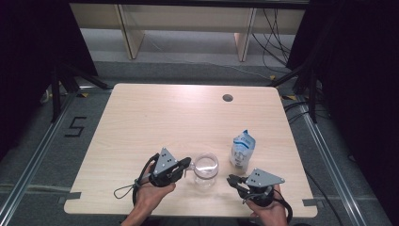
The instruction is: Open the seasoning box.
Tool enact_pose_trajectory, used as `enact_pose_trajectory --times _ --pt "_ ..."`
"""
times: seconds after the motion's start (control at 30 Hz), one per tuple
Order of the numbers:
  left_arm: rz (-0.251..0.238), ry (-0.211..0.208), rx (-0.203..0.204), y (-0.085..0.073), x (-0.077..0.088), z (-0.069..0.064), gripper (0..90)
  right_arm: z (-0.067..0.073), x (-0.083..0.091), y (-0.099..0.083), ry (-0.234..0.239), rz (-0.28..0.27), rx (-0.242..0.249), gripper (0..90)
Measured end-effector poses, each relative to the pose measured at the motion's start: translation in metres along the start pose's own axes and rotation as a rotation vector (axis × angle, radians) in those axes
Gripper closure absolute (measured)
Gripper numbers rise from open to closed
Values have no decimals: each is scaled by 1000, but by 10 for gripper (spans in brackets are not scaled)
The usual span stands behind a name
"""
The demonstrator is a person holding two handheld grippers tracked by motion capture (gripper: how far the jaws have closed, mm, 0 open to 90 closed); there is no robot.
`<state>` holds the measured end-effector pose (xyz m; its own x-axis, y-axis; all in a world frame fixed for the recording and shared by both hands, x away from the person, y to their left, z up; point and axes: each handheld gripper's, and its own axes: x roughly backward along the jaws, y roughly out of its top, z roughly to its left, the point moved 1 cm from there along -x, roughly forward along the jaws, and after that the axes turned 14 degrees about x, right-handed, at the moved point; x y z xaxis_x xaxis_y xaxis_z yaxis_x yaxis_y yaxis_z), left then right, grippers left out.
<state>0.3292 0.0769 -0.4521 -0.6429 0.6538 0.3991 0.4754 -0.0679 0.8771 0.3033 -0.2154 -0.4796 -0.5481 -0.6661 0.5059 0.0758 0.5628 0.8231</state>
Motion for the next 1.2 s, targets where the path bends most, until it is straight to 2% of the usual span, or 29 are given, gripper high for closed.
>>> enact_pose_trajectory --times 0.1,0.17,0.27,0.33,0.4,0.43,0.5,0.63,0.87,0.93,0.97,1.2 --pt "1 0 -3 0 0 0 886 2 -1 1 3 5 -19 829" --pt "0 2 -2 0 0 0 886 -1 -4 2 7 -9 6 846" --pt "0 1 -2 -1 0 0 885 -2 -6 4 8 -22 7 859" --pt "0 3 -4 -1 0 0 884 -1 -6 5 22 -20 -12 862" --pt "-1 3 -6 -1 0 0 884 -3 -8 7 7 -34 10 869" --pt "-1 3 -5 -1 0 0 884 -4 -9 8 16 -46 11 870" --pt "-2 3 -5 -1 0 0 883 -3 -11 10 11 -36 -9 873" --pt "-1 4 -12 -1 0 0 882 -5 -14 12 23 -49 10 884" --pt "-2 5 -12 -2 0 0 880 -5 -15 17 16 -60 3 896" --pt "0 4 -14 -2 0 0 880 -6 -16 19 28 -74 15 898" --pt "0 5 -14 -2 0 0 879 -5 -15 20 16 -76 4 898" --pt "-1 6 -15 -2 0 1 879 -4 -16 26 37 -85 9 900"
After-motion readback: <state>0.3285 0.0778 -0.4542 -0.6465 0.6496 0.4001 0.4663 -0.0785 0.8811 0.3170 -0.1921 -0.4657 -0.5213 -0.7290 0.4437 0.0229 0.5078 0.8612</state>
